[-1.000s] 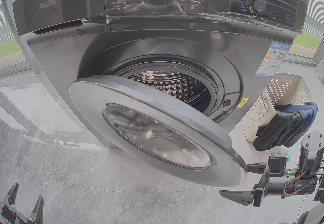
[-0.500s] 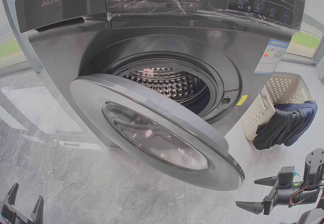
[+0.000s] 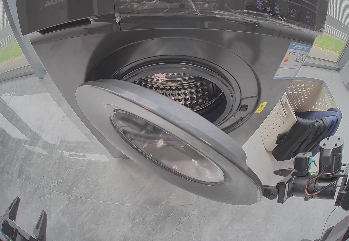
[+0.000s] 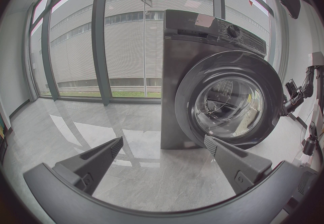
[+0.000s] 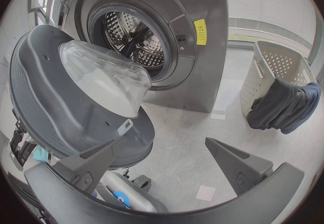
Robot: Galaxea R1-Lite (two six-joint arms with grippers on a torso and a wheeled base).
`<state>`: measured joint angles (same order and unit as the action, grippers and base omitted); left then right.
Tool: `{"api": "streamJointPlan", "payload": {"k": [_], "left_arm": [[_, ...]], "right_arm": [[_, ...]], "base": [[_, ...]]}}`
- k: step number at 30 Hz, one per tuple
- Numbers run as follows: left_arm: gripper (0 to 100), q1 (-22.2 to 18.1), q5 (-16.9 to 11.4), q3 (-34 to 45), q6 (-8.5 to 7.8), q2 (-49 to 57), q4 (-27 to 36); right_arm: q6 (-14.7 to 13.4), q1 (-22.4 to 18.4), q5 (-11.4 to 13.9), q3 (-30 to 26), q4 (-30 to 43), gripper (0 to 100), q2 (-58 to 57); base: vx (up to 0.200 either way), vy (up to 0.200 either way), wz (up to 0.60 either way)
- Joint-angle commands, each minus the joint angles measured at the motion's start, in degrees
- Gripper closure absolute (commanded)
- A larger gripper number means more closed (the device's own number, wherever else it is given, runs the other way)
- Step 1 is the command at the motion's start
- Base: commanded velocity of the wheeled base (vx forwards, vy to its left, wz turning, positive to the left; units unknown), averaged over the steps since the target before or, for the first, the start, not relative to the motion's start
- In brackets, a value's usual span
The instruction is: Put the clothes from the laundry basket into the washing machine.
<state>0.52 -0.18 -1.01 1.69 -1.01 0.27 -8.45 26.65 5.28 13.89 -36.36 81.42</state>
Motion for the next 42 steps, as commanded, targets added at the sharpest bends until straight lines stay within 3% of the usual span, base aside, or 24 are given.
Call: {"api": "streamJointPlan", "payload": {"k": [1,8,17,23,29,36,42], "left_arm": [[0,0.0,0.01,0.84,0.06,0.13,0.0],[0,0.0,0.01,0.84,-0.02,0.13,0.0],[0,0.0,0.01,0.84,-0.02,0.13,0.0],[0,0.0,0.01,0.84,-0.02,0.13,0.0],[0,0.0,0.01,0.84,-0.02,0.13,0.0],[0,0.0,0.01,0.84,-0.11,0.13,0.0],[0,0.0,0.01,0.84,-0.11,0.13,0.0]], "right_arm": [[-0.52,3.06,0.08,0.7,-0.02,0,3.13],[-0.6,8.16,0.08,-1.4,0.24,0,-0.3],[-0.78,4.29,-1.24,2.9,-0.11,0,4.71],[-0.78,5.52,-1.15,5.1,-0.11,0,7.0],[-1.84,10.35,-1.32,5.19,-0.11,0,6.91],[-2.19,9.03,-1.5,6.51,-0.11,0,7.17],[-2.19,8.68,-2.2,10.02,0.07,0,8.58]], "base": [[0.0,0.0,0.0],[0.0,0.0,0.0],[-0.178,0.0,0.0],[-0.033,0.0,0.0],[0.0,0.0,0.0],[0.0,0.0,0.0],[-0.2,0.0,0.0]]}}
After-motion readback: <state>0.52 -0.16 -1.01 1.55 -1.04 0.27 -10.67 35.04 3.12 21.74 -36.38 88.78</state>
